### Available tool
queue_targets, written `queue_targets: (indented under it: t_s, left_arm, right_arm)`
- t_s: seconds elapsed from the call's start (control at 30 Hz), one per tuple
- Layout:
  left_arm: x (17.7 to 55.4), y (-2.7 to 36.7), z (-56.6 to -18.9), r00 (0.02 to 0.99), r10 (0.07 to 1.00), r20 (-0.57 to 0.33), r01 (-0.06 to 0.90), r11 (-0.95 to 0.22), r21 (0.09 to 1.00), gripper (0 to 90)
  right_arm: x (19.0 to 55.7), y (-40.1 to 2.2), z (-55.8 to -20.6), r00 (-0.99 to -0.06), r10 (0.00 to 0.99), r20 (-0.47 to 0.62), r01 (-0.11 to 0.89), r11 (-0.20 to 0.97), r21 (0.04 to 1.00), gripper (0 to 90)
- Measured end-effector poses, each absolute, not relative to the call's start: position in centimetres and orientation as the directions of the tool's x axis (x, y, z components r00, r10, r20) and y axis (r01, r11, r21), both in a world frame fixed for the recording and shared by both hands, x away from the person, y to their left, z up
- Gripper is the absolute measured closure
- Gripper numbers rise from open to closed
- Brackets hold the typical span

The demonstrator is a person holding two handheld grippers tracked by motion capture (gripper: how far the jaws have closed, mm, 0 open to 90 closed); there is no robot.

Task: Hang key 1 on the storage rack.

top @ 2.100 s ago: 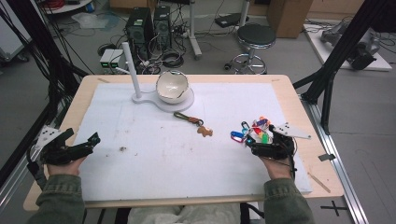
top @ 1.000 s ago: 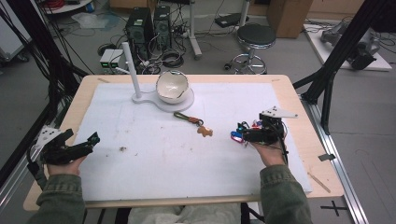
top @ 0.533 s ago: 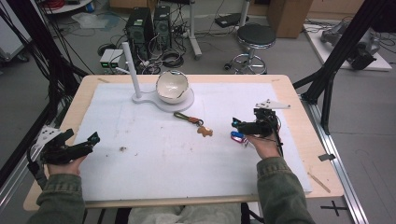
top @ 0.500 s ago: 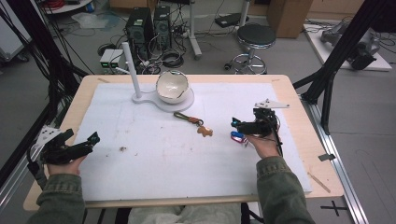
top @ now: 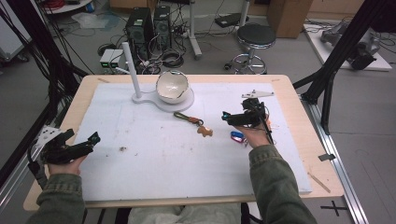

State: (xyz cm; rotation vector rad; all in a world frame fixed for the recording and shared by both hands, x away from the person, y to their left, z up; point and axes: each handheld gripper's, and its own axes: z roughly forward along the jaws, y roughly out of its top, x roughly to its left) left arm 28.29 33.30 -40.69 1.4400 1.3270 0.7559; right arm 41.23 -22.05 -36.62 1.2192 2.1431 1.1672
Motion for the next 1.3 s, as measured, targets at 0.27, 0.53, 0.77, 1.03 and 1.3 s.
queue_targets:
  t_s: [0.27, 0.53, 0.77, 1.03, 1.3]
  left_arm:
    - [28.3, 33.3, -40.7, 0.199, 0.965, -0.172, 0.341, 0.096, 0.935, 1.7]
    - [28.3, 33.5, -40.8, 0.200, 0.963, -0.179, 0.345, 0.102, 0.933, 1.7]
    - [28.3, 33.4, -40.8, 0.202, 0.962, -0.183, 0.348, 0.104, 0.932, 1.7]
    - [28.6, 33.4, -40.9, 0.202, 0.962, -0.184, 0.353, 0.104, 0.930, 1.7]
    - [28.7, 33.5, -40.9, 0.195, 0.962, -0.192, 0.351, 0.114, 0.930, 1.7]
  right_arm:
    - [42.8, -20.3, -36.2, -0.558, 0.829, 0.043, 0.501, 0.295, 0.813, 0.8]
    - [44.7, -18.3, -36.2, -0.589, 0.807, 0.042, 0.513, 0.334, 0.791, 0.9]
    - [45.7, -16.5, -36.6, -0.615, 0.787, 0.044, 0.522, 0.365, 0.771, 0.9]
    - [46.9, -15.5, -37.3, -0.623, 0.781, 0.048, 0.541, 0.386, 0.747, 0.9]
    - [48.0, -14.7, -38.1, -0.624, 0.780, 0.049, 0.562, 0.404, 0.721, 0.9]
